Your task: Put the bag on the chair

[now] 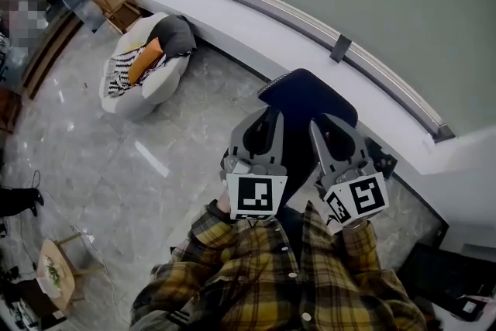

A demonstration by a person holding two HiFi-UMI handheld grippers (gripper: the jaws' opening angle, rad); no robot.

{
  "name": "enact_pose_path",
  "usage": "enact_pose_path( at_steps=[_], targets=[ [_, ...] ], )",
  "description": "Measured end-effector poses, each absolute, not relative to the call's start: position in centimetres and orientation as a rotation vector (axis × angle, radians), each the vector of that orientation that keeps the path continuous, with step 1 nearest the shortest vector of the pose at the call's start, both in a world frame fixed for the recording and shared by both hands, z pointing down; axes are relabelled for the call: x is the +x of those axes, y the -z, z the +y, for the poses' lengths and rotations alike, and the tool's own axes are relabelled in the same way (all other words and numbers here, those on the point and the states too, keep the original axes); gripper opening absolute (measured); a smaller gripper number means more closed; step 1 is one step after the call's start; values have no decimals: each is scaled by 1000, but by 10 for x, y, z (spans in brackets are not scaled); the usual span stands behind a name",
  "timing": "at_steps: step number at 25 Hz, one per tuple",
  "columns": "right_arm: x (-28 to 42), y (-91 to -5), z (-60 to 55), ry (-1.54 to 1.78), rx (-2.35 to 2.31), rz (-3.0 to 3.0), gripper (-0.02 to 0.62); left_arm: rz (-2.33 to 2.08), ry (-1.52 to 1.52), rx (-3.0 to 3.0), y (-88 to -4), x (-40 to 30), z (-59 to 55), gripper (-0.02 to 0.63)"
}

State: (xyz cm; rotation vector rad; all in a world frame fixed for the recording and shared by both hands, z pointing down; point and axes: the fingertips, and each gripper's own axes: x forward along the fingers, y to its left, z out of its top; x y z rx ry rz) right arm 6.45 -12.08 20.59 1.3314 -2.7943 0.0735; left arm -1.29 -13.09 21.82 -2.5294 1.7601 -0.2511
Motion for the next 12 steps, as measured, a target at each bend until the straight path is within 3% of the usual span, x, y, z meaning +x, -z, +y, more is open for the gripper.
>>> enact_pose_path(
  at_steps=[12],
  targets=[
    [74, -206, -104, -78, 1273, -2766, 17, 1665, 43, -2738, -198, 4, -108, 19]
  ],
)
